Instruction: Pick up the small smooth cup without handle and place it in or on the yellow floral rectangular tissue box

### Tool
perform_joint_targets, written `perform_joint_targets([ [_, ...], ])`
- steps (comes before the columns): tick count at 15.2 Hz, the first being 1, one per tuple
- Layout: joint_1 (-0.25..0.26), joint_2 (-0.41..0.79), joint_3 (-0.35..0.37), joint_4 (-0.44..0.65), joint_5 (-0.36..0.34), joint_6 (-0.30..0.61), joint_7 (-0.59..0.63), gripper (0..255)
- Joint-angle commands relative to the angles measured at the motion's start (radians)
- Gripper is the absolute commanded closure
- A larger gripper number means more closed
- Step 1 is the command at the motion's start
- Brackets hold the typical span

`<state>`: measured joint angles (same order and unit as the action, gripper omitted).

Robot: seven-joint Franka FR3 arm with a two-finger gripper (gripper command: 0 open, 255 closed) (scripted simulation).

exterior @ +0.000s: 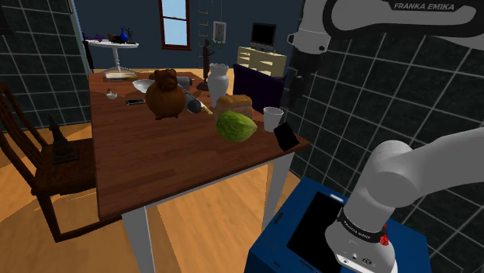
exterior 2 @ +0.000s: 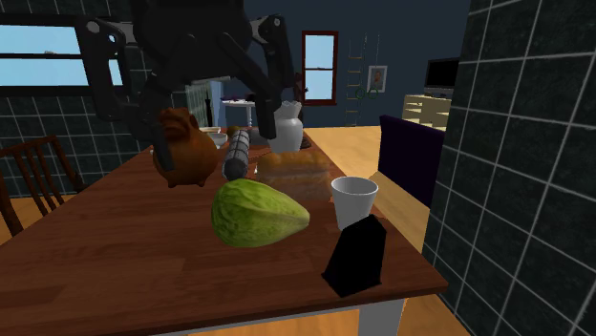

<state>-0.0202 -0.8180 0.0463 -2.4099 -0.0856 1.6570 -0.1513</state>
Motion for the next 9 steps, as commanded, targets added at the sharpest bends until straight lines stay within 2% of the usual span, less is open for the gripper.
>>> perform_joint_targets([
  [1, 0.000, 0.000, 0.000, 0.000, 0.000, 0.000, 0.000, 0],
  [9, -0.046, 0.196, -0.119, 0.003, -0.104, 0.180, -0.146, 0],
])
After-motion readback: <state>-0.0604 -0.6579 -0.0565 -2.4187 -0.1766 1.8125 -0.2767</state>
